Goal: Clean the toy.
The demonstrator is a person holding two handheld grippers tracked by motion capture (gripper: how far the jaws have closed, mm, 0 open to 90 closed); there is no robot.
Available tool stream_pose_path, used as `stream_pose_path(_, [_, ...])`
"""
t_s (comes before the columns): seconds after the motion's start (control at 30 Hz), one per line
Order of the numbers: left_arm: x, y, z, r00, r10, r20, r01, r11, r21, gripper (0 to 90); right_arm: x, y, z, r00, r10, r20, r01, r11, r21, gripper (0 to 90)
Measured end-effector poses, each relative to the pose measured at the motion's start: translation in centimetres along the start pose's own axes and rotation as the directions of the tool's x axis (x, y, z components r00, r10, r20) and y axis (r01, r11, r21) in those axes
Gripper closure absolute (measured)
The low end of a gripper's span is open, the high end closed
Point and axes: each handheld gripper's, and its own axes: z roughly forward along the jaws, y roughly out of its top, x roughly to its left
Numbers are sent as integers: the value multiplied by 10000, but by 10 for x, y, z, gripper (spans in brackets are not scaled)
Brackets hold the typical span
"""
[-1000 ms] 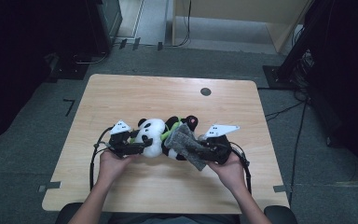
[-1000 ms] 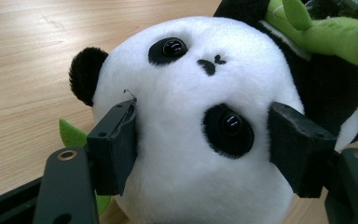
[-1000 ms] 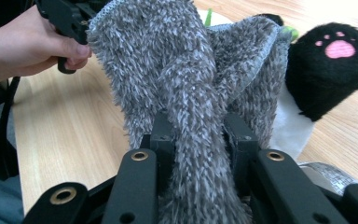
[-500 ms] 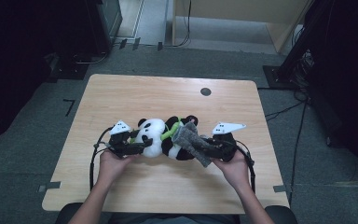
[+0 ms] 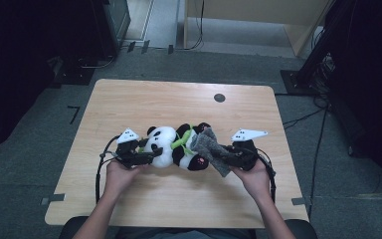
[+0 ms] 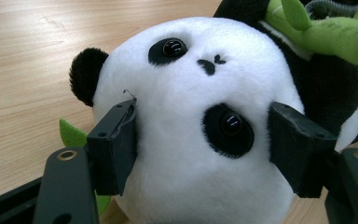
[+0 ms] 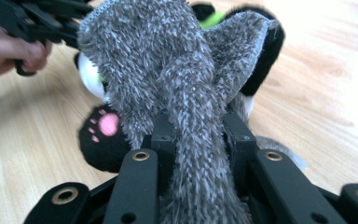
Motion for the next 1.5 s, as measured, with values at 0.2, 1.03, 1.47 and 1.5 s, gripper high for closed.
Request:
stream_pose_path(0.2, [0,0,0,10000,-15,-9,15,10000,-7,294,13,14,-13,9996,-258,-122,253,9989,-388,718])
stream_pose_path(1.03, [-1,2,-1,9999,89,67,-90,9998,153,319,19,5,15,9973,-169,-715,174,9998,59,715])
stream_pose_path(1.47, [0,0,-1,9999,149,86,-148,9999,-64,306,-1,-2,11,9998,160,83,-164,9988,463,722])
stream_pose_path(1.5, [0,0,-1,9999,147,88,-147,9999,-40,310,-1,-1,9,9997,226,31,-227,9991,369,723])
